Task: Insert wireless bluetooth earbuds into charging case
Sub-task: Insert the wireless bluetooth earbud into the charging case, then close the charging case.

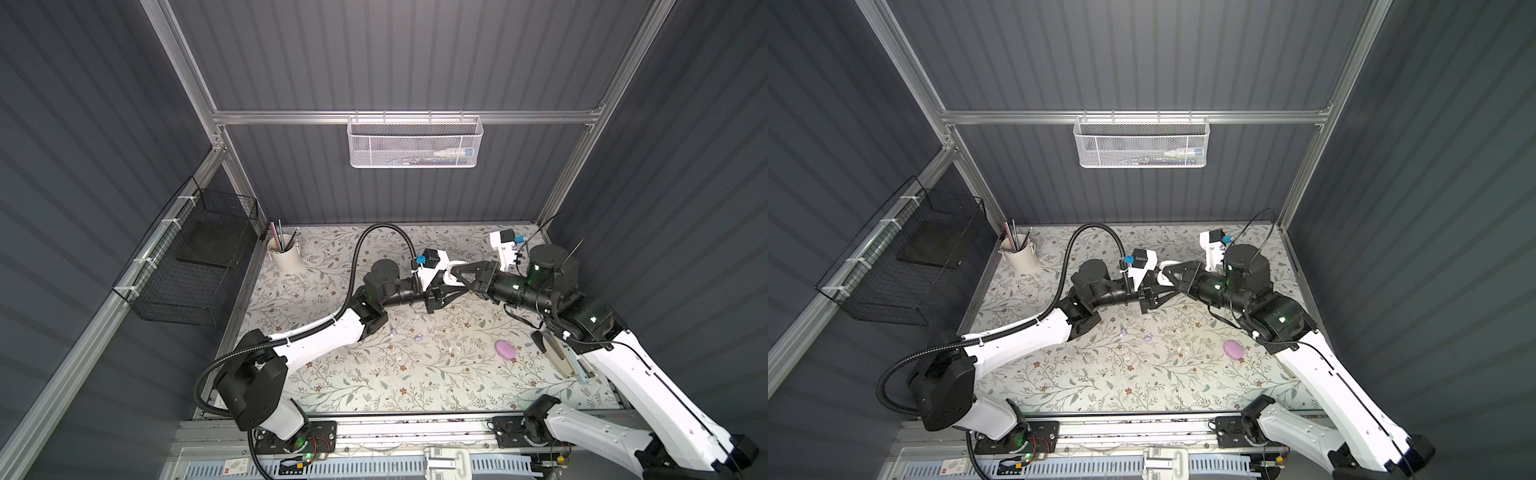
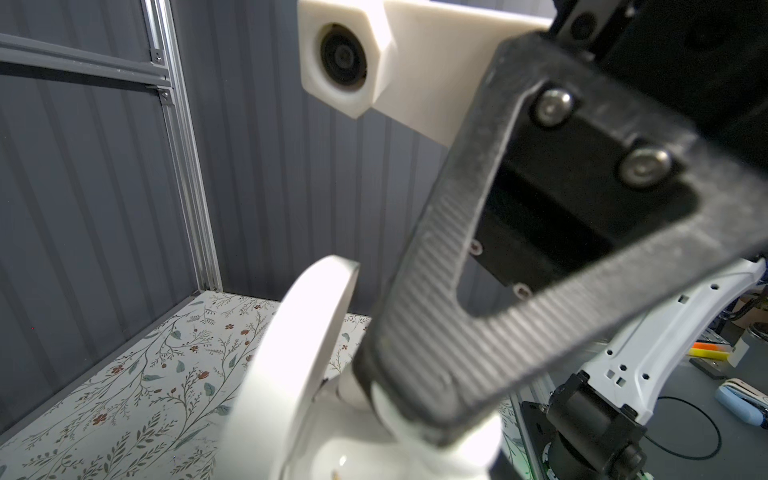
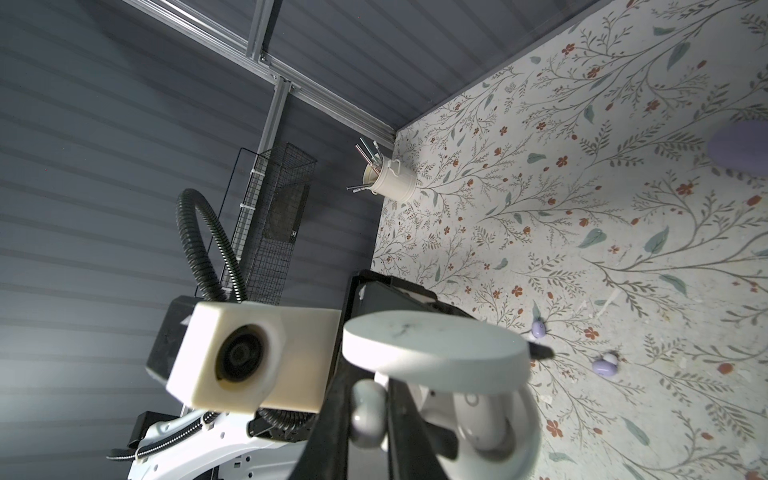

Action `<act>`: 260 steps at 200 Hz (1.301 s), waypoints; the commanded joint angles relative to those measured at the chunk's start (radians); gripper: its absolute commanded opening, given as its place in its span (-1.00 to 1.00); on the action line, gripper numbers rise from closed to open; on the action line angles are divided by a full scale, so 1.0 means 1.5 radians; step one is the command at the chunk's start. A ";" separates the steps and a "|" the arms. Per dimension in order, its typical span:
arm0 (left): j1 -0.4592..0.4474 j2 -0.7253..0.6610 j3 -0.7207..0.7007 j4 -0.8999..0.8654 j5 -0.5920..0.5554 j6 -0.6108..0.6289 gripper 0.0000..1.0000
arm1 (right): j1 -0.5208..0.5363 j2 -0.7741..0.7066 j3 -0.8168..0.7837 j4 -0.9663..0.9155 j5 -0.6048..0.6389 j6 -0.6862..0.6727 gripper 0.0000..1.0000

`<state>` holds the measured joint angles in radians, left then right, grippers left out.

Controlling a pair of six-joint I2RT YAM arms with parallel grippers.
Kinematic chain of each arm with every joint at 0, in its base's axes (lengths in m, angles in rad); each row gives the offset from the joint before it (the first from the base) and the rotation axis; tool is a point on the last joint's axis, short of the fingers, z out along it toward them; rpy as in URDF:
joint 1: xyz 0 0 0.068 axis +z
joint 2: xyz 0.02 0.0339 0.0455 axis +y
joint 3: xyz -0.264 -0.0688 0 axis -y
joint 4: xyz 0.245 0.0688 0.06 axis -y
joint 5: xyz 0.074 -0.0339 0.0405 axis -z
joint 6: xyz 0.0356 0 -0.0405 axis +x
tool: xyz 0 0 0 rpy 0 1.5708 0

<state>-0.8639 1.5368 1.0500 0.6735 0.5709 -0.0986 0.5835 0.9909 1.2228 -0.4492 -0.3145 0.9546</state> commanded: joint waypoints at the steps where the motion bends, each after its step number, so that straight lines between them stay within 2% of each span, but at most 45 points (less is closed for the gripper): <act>1: -0.008 -0.012 0.023 0.009 -0.004 0.016 -0.60 | 0.003 0.000 -0.008 0.024 0.005 0.006 -0.71; 92: -0.008 -0.040 0.012 0.006 -0.019 0.030 -0.60 | 0.014 -0.013 -0.029 -0.004 0.012 0.018 -0.69; 154: -0.008 -0.055 0.007 0.001 -0.020 0.036 -0.61 | 0.019 -0.012 -0.010 -0.049 0.041 0.004 -0.19; 184: -0.008 -0.063 0.003 -0.006 -0.021 0.040 -0.60 | 0.020 -0.004 0.012 -0.074 0.055 -0.005 -0.07; 227: -0.007 -0.072 -0.029 -0.027 -0.046 0.061 -0.61 | 0.020 0.007 0.127 -0.196 0.066 -0.045 -0.03; 260: -0.006 -0.075 -0.037 -0.041 -0.043 0.067 -0.61 | 0.018 0.035 0.225 -0.292 0.115 -0.092 -0.05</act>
<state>-0.8719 1.4502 1.0111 0.6064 0.5125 -0.0280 0.6132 1.0157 1.4582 -0.7349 -0.2096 0.8993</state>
